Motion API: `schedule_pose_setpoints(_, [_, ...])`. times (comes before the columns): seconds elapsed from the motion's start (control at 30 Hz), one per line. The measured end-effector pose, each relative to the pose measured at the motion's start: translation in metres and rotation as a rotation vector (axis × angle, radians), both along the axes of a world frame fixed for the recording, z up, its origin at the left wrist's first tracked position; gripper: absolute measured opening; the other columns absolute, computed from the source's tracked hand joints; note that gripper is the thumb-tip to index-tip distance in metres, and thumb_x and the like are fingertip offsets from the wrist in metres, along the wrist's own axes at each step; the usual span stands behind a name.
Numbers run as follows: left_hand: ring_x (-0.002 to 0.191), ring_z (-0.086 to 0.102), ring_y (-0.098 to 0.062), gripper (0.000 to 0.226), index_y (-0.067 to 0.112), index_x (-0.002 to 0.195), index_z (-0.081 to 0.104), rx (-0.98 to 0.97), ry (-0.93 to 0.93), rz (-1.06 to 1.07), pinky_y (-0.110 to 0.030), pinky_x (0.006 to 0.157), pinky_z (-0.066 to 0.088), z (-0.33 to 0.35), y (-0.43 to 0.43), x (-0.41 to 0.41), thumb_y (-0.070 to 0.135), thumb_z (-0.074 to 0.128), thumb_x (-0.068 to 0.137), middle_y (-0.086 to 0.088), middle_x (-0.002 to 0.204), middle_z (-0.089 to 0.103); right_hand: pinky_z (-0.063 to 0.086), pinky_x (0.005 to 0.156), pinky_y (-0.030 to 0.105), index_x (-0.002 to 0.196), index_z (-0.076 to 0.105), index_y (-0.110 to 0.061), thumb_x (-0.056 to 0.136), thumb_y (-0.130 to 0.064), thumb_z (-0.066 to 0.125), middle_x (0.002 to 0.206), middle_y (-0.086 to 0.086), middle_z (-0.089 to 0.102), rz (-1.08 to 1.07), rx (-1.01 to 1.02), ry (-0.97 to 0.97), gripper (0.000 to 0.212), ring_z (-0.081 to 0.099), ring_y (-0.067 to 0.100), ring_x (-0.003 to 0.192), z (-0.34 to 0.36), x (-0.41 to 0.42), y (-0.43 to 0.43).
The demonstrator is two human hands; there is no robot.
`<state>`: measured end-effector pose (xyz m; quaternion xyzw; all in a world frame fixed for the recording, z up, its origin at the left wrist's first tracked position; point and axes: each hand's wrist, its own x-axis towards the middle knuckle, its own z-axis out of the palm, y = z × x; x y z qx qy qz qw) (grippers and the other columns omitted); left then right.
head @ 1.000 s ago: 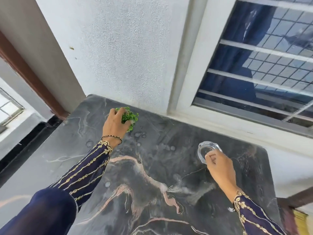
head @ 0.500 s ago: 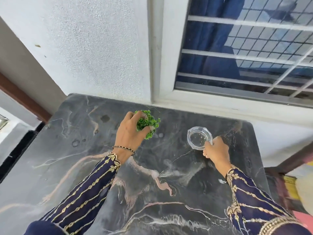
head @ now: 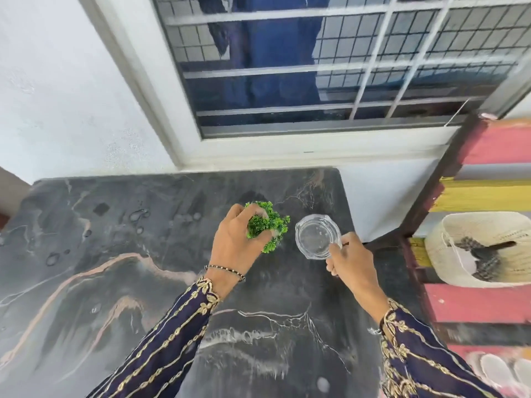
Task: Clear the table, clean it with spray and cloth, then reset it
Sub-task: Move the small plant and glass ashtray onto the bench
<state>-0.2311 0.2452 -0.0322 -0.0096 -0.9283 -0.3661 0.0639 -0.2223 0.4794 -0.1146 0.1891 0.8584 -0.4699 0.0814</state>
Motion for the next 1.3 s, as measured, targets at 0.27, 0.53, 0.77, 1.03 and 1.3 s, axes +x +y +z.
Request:
schedule_pose_setpoints(0.27, [0.066,0.053,-0.016,0.028,0.024,0.095,0.068,0.079,-0.057,-0.060,-0.025,0.067,0.046,0.005,0.174,0.029,0.029,0.081,0.071,0.003,0.091,0.058,0.043,0.043,0.011,0.106,0.050,-0.014,0.100,-0.019,0.054,0.064,0.006,0.072,-0.010,0.029,0.004,0.009,0.062,0.002,0.040,0.007,0.057,0.162])
schedule_pose_setpoints(0.53, [0.066,0.057,-0.018,0.028,0.024,0.093,0.067,0.080,-0.133,-0.248,-0.016,0.061,0.037,-0.009,0.315,0.054,0.033,0.081,0.070,0.001,0.088,0.059,0.042,0.043,0.009,0.108,0.045,-0.015,0.102,-0.012,0.054,0.068,0.007,0.068,-0.185,0.066,-0.022,0.011,0.059,0.000,0.041,0.017,0.122,0.301])
schedule_pose_setpoints(0.77, [0.079,0.056,-0.013,0.027,0.023,0.092,0.067,0.047,-0.159,-0.501,-0.025,0.078,0.044,-0.035,0.397,0.067,0.031,0.081,0.070,0.007,0.091,0.057,0.054,0.065,0.040,0.107,0.051,-0.005,0.099,-0.011,0.053,0.074,0.018,0.072,-0.464,0.042,-0.118,0.011,0.068,0.028,0.062,-0.005,0.164,0.354])
schedule_pose_setpoints(1.03, [0.089,0.062,-0.020,0.028,0.019,0.095,0.068,0.013,-0.240,-0.692,-0.036,0.083,0.050,-0.067,0.488,0.076,0.033,0.079,0.073,0.000,0.100,0.065,0.050,0.069,0.036,0.114,0.050,-0.007,0.099,-0.013,0.052,0.081,0.014,0.074,-0.663,0.032,-0.180,0.016,0.068,0.029,0.077,-0.042,0.202,0.418])
schedule_pose_setpoints(1.3, [0.097,0.059,-0.018,0.027,0.016,0.100,0.066,-0.043,-0.296,-0.709,-0.023,0.084,0.042,-0.145,0.597,0.077,0.023,0.077,0.077,-0.002,0.104,0.064,0.042,0.059,0.032,0.120,0.049,-0.008,0.099,-0.013,0.048,0.089,0.022,0.072,-0.745,0.025,-0.331,0.022,0.069,0.033,0.080,-0.120,0.214,0.526])
